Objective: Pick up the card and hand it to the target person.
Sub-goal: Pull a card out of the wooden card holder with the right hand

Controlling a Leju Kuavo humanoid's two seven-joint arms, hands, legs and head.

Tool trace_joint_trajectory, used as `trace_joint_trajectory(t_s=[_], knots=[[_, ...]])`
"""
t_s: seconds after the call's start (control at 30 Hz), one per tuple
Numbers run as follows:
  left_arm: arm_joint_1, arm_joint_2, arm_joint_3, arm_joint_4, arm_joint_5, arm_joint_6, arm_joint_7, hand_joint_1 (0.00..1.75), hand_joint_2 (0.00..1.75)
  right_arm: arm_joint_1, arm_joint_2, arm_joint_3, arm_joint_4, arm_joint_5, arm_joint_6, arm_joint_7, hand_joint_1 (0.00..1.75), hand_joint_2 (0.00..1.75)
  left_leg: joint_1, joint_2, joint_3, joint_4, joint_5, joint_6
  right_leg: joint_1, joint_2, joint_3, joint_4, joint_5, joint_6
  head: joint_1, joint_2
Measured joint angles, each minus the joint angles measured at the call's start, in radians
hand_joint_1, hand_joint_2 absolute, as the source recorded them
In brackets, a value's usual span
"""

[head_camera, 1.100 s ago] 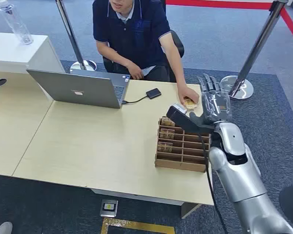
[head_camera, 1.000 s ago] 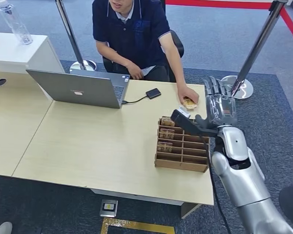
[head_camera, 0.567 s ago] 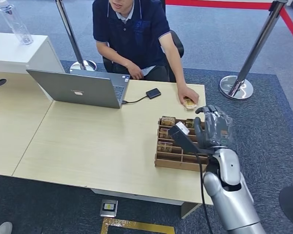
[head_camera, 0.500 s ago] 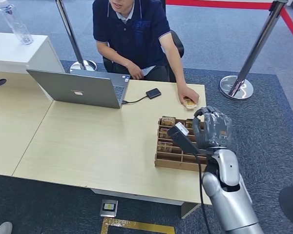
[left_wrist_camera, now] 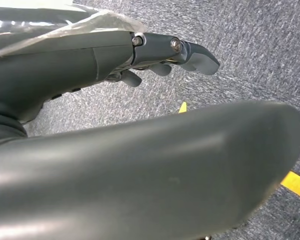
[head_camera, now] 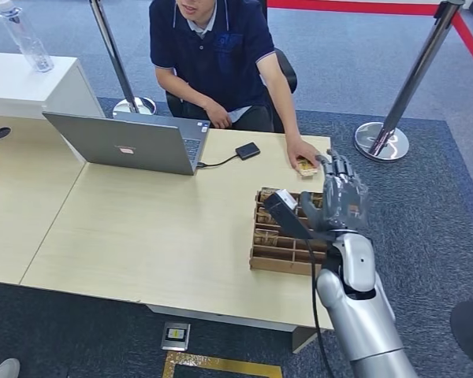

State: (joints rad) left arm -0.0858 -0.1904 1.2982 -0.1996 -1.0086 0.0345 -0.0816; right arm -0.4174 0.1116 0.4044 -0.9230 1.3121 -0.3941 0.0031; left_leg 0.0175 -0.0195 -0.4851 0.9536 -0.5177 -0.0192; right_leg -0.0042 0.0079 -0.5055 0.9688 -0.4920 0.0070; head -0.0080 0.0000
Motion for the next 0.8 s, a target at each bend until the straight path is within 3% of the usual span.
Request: trace_joint_trajectory(t_s=[0.23,0.4,0.8], knots=[[0.000,0.000,0.000,0.001,0.002,0.000,0.001,0.00,0.00,-0.048,0.014,-0.008,0.115,0.033,-0.006,0.018,0.49,1.75,0.000,0.000,0.000,0.000,0.000,0.000,0.000,0.000,0.000,0.000,0.000,0.000,0.000,0.000],[0.000,0.000,0.000,0.002,0.002,0.000,0.003,0.00,0.00,-0.056,0.017,-0.014,0.163,0.035,-0.006,0.019,0.74,1.75,0.000,0.000,0.000,0.000,0.000,0.000,0.000,0.000,0.000,0.000,0.000,0.000,0.000,0.000],[0.000,0.000,0.000,0.004,0.001,0.000,0.003,0.00,0.00,-0.062,0.026,-0.037,0.207,0.034,-0.022,0.025,0.66,1.75,0.000,0.000,0.000,0.000,0.000,0.000,0.000,0.000,0.000,0.000,0.000,0.000,0.000,0.000]])
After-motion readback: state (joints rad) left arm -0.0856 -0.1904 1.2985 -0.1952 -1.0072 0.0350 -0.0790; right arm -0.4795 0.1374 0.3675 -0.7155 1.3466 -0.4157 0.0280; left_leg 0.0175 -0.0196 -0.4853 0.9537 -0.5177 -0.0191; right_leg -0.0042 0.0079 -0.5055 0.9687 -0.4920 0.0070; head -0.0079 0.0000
